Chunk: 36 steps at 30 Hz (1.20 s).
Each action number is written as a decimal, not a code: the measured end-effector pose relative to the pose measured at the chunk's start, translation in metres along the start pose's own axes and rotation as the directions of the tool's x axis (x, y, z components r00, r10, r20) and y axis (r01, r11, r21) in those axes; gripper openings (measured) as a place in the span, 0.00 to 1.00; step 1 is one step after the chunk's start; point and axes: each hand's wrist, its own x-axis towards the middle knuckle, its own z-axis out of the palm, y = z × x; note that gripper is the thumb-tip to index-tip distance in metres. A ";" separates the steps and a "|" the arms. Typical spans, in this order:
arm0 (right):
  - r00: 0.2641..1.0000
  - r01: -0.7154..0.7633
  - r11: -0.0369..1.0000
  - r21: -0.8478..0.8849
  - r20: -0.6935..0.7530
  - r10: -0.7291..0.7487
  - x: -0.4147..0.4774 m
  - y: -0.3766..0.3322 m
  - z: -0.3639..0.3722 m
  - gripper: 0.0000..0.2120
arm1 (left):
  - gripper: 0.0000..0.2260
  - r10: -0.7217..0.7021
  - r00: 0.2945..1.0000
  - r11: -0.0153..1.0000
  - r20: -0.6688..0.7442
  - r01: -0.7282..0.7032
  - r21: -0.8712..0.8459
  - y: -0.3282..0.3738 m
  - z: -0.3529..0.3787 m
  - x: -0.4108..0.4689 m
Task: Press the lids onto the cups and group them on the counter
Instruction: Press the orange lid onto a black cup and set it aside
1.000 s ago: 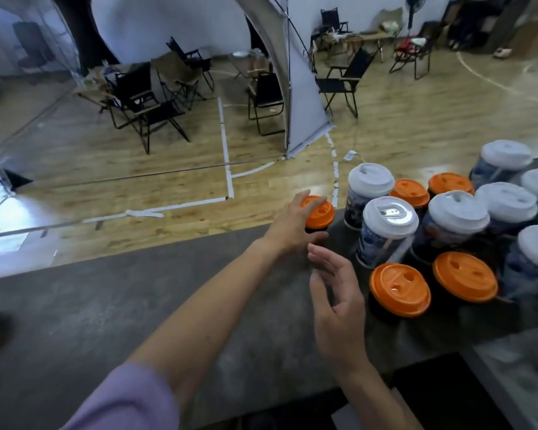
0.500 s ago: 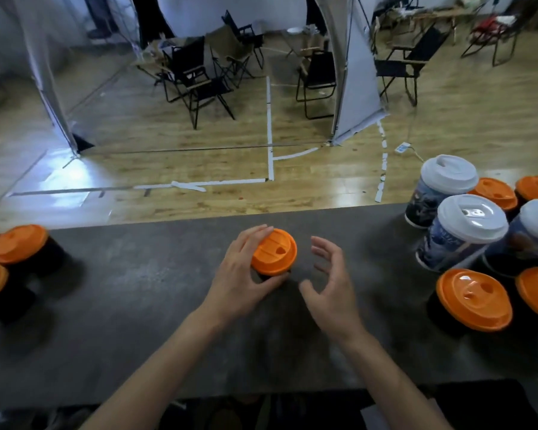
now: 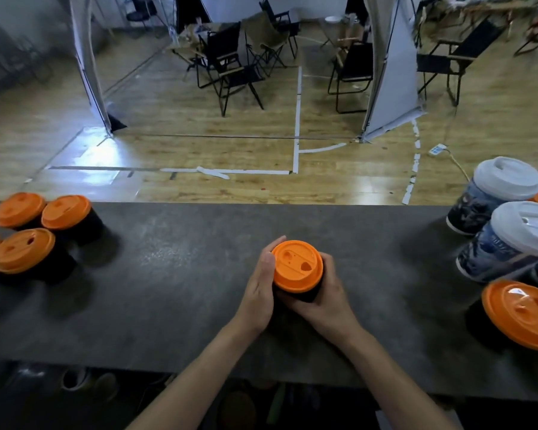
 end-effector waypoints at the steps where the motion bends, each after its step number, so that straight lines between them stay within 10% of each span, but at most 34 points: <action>1: 1.000 -0.002 1.000 -0.003 -0.008 0.002 0.000 -0.001 0.001 0.38 | 0.19 0.005 1.000 1.000 -0.016 -0.005 -0.007 -0.001 0.003 -0.002; 29: 1.000 0.012 0.994 -0.105 -0.002 -0.013 0.001 0.001 0.004 0.41 | 0.21 -0.182 0.945 0.982 -0.273 0.158 -0.105 0.004 0.010 0.013; 36: 0.999 -0.014 0.992 -0.128 0.050 0.021 0.003 0.005 -0.001 0.37 | 0.27 -0.251 0.966 0.959 -0.065 0.238 -0.156 -0.006 -0.004 0.021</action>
